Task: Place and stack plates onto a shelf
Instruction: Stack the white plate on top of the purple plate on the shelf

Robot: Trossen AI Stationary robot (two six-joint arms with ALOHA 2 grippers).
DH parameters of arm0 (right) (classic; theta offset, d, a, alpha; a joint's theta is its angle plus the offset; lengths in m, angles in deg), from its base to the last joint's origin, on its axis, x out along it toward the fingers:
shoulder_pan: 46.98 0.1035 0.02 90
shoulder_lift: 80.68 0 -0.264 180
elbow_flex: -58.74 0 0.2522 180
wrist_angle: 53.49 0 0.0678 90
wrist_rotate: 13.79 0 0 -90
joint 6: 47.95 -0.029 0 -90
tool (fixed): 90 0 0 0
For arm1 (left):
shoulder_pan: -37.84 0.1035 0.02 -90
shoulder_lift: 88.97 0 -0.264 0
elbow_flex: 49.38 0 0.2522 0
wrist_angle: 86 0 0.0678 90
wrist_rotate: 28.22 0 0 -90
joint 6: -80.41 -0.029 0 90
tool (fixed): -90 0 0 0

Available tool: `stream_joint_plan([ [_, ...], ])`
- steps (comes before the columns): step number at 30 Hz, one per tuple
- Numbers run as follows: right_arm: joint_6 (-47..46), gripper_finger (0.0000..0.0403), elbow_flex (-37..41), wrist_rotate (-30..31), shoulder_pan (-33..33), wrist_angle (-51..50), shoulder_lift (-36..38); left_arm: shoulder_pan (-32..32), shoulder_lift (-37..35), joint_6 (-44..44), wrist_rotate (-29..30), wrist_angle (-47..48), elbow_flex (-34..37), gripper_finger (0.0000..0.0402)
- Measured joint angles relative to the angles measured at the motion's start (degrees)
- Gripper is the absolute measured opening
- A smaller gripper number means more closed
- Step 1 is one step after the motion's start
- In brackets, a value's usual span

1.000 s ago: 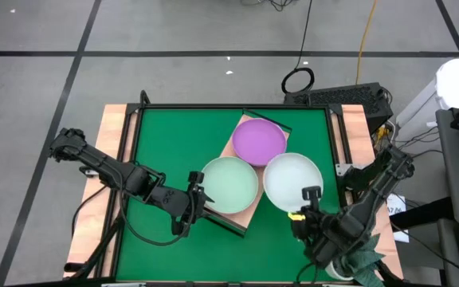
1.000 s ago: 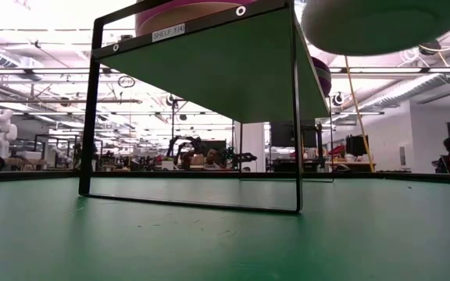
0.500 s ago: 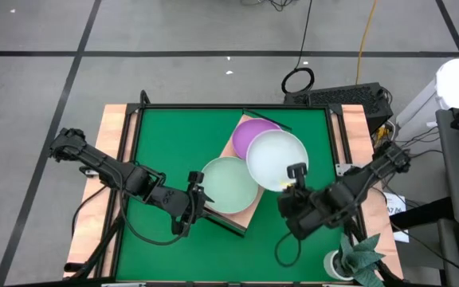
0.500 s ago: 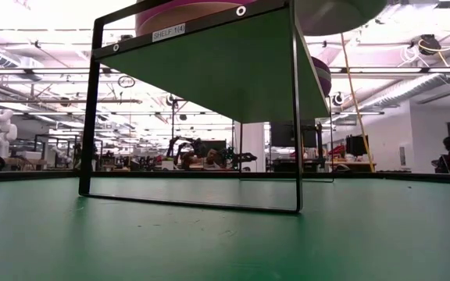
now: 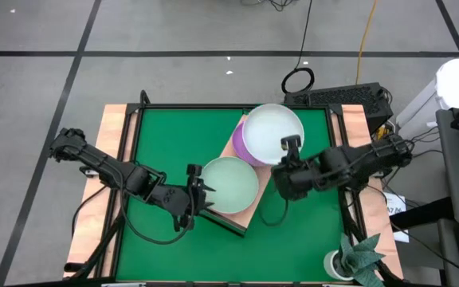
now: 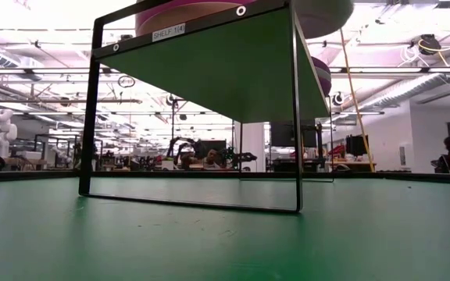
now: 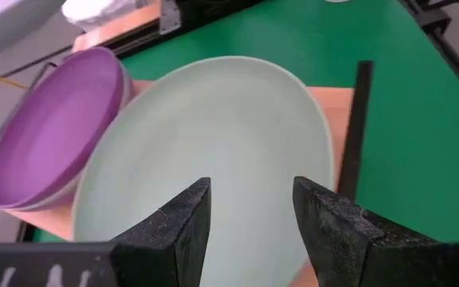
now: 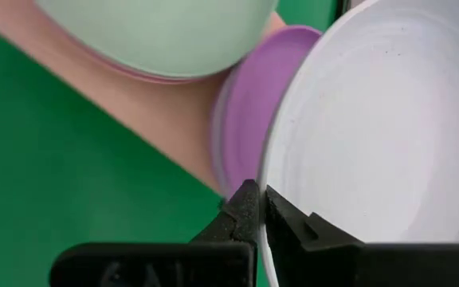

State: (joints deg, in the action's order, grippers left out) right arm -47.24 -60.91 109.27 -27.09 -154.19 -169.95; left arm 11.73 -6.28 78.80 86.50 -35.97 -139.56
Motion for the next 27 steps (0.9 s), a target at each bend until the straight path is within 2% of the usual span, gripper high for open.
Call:
stream_joint_plan([
  [4,7.24,0.0000,0.41,-0.77,-4.15,3.73,0.09,0.78,0.00,0.00,0.51,0.00,0.00,0.0184],
  [13,17.90,0.0000,5.34,-10.24,-13.12,11.71,0.06,1.34,0.00,1.91,0.61,0.04,0.00,0.0184],
  [22,19.91,0.0000,12.38,-12.48,-18.05,16.98,0.02,1.36,0.00,3.10,0.61,0.34,0.00,0.0184],
  [27,20.50,0.0000,13.00,-16.91,-18.04,18.20,0.02,1.36,0.00,4.07,0.60,1.04,0.00,0.0184],
])
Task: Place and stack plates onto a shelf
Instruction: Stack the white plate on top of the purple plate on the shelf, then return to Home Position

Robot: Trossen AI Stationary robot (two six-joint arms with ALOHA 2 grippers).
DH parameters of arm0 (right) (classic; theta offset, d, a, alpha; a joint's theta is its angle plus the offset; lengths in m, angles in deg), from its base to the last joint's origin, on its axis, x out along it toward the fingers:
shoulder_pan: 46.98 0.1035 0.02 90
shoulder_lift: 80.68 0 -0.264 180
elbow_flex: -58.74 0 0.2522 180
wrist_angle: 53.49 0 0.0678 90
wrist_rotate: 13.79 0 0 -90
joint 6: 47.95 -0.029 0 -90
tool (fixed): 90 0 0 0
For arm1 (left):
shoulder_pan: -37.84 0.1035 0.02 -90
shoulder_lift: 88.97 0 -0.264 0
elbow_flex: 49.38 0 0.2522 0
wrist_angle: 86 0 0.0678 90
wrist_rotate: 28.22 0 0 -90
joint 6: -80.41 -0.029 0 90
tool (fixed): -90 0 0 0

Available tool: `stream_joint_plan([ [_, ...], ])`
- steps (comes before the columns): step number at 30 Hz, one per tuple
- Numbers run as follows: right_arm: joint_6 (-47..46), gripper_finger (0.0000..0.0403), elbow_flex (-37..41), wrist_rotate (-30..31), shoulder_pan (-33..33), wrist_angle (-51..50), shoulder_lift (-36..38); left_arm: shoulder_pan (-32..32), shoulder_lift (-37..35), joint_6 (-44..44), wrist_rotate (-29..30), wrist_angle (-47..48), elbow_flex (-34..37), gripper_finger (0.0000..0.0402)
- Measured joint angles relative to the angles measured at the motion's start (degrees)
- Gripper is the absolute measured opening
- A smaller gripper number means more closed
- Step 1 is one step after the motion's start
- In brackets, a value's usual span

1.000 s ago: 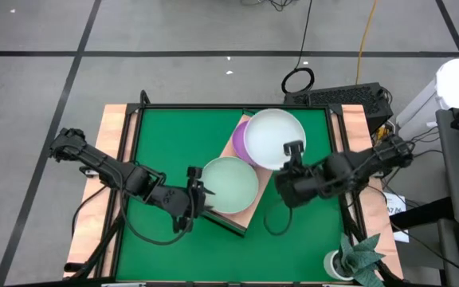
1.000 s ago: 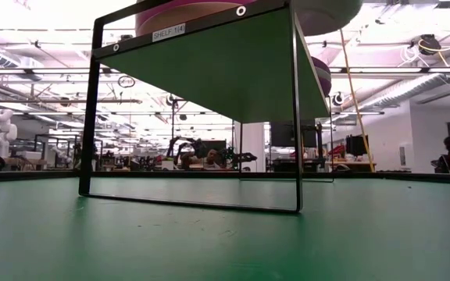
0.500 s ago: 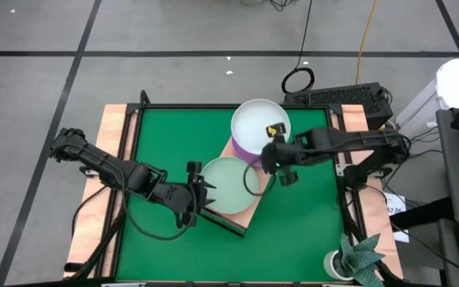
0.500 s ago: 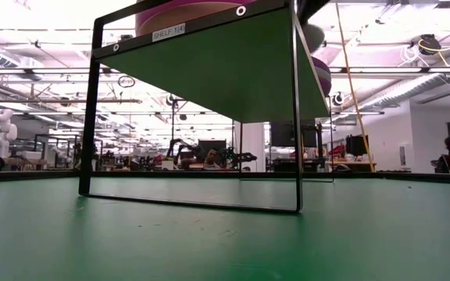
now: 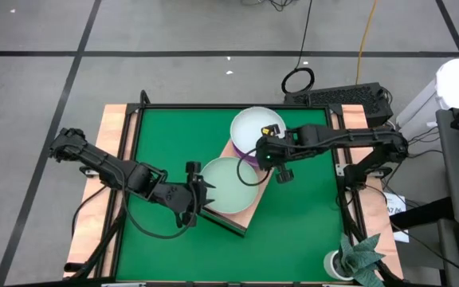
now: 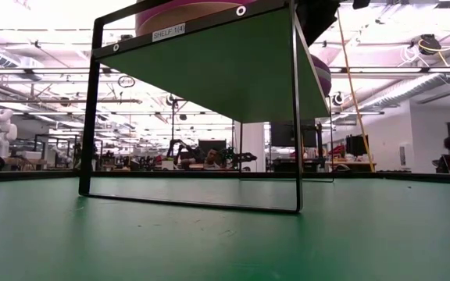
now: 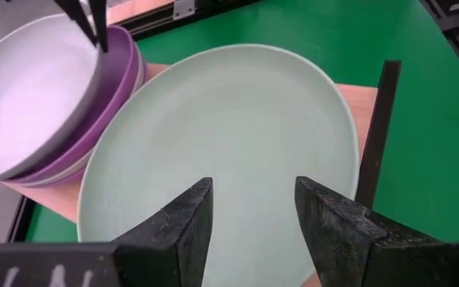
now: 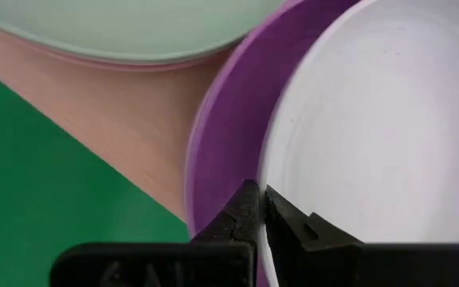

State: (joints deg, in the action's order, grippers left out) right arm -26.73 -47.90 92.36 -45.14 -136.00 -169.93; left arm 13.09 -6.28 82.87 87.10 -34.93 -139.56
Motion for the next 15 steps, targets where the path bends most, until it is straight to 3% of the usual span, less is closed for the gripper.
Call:
stream_joint_plan([
  [6,-0.85,0.0013,0.00,0.37,0.26,0.00,0.00,0.00,0.00,0.84,-0.01,0.42,0.00,0.0184],
  [15,-3.19,0.0086,0.05,0.62,0.53,1.22,0.83,0.00,0.00,1.08,0.18,0.35,0.00,0.0184],
])
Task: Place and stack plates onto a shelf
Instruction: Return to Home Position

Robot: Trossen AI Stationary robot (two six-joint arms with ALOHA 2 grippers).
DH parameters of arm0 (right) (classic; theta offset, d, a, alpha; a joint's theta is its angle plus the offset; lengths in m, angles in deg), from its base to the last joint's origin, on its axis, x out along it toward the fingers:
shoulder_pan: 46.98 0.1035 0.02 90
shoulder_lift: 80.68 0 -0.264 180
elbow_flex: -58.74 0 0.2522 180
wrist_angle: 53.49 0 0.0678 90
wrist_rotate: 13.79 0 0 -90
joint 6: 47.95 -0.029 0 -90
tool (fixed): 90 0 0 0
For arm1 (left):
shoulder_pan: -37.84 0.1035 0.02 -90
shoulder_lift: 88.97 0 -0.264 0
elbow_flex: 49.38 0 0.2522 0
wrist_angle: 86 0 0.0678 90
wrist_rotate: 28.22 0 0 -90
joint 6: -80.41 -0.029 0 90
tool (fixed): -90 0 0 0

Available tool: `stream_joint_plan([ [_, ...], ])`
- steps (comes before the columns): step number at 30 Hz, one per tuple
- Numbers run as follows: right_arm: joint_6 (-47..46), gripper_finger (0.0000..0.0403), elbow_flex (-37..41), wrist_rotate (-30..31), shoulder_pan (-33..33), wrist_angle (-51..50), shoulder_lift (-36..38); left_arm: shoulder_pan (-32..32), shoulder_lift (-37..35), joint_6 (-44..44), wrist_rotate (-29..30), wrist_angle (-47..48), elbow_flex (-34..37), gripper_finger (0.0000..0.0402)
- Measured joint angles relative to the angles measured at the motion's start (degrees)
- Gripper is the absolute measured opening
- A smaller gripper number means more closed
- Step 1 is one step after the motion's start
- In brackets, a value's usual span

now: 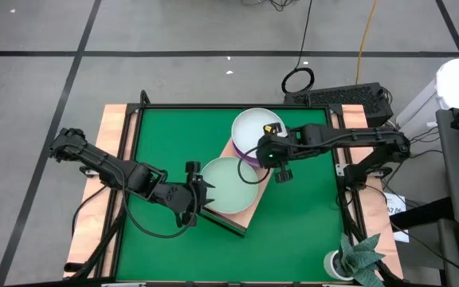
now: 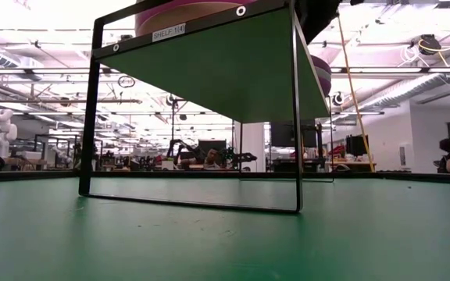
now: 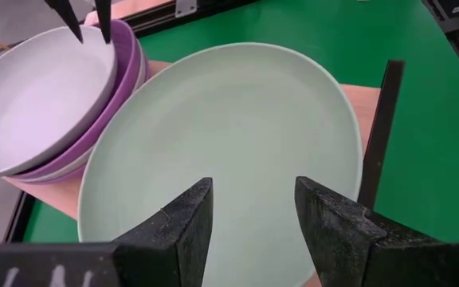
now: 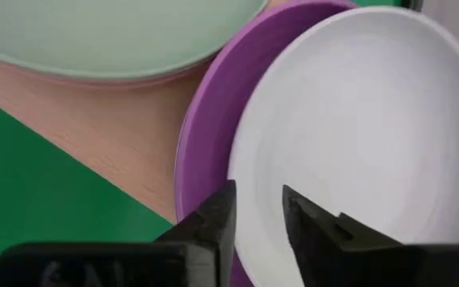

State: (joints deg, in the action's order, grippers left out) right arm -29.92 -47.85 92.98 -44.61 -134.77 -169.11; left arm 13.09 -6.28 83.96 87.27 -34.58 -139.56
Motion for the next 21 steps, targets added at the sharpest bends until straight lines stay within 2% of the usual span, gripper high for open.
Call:
stream_joint_plan([
  [5,-2.22,0.0106,-0.01,-0.39,1.35,2.41,3.58,0.03,0.00,-0.75,0.33,-0.10,0.00,0.0184],
  [13,-8.80,0.0097,0.41,-0.52,4.35,6.42,11.11,1.10,-0.66,-1.96,4.17,2.74,0.00,0.0184],
  [21,-16.32,0.0079,13.07,-0.81,5.25,14.03,21.73,2.11,-1.46,0.47,4.76,5.96,0.04,0.0184],
])
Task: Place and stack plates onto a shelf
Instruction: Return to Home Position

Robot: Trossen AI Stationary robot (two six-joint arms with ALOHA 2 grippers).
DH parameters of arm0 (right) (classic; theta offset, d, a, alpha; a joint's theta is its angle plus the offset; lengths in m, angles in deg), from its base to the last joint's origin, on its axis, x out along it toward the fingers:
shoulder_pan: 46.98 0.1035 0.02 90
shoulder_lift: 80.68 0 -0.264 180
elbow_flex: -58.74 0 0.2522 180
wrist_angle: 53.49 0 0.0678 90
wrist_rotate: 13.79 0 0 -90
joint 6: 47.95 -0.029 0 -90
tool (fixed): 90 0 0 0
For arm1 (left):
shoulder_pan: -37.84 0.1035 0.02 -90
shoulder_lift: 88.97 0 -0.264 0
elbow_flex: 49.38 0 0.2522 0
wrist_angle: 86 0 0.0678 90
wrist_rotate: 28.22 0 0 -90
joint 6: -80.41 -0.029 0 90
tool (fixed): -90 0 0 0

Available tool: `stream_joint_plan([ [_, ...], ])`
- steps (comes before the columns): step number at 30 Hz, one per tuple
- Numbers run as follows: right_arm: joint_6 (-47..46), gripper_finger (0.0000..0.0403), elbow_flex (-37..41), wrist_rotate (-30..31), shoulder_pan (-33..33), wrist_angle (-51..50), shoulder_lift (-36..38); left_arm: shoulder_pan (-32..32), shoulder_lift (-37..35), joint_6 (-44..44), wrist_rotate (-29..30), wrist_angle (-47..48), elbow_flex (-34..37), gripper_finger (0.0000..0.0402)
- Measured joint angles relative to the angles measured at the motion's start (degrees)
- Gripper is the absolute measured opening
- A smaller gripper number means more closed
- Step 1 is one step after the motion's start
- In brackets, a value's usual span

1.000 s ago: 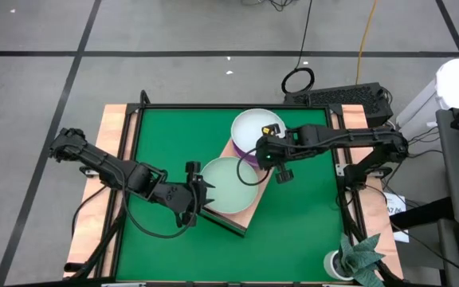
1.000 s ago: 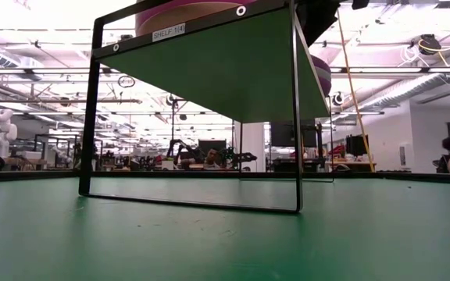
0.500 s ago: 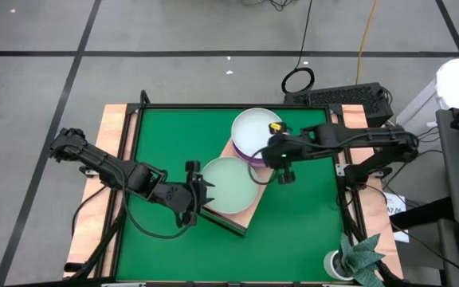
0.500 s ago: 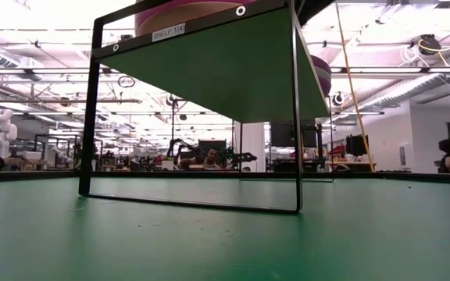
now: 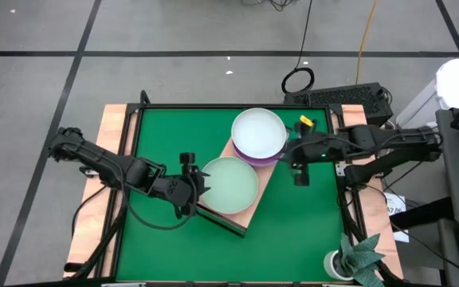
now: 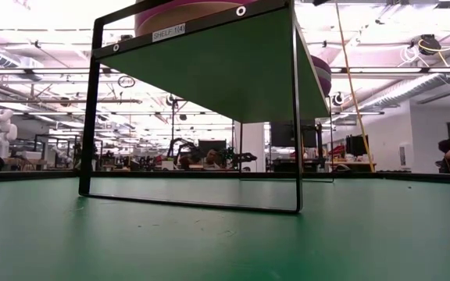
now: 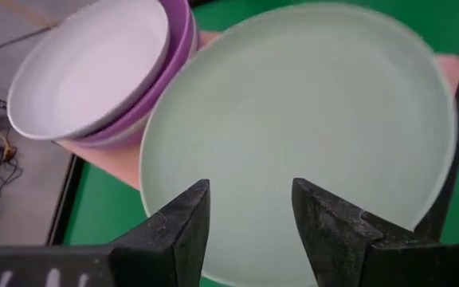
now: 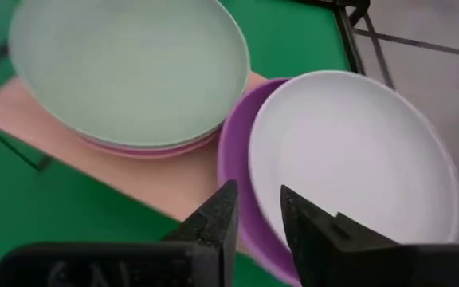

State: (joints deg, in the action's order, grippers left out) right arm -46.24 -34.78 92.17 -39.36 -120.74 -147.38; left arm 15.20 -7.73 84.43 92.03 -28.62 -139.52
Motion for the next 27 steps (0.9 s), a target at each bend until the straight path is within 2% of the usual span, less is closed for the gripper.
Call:
stream_joint_plan([
  [5,-1.89,0.0058,9.71,-5.62,-0.04,9.81,8.08,0.84,-0.33,-2.97,0.38,-2.50,0.86,0.0184],
  [9,-2.30,0.0034,17.07,-10.06,-0.04,19.30,14.23,0.87,-4.42,-8.59,-1.92,-15.16,6.05,0.0184],
  [14,1.15,0.0003,25.09,-10.26,-0.04,24.98,20.46,1.65,-13.08,-8.55,-1.21,-25.58,15.34,0.0184],
  [23,4.95,0.0001,34.47,-10.14,-0.07,34.29,26.32,1.98,-30.57,-8.40,-3.50,-40.89,32.40,0.0183],
  [27,4.99,0.0001,36.08,-10.10,-0.07,35.30,27.00,1.92,-37.51,-8.35,-4.72,-42.51,37.46,0.0161],
])
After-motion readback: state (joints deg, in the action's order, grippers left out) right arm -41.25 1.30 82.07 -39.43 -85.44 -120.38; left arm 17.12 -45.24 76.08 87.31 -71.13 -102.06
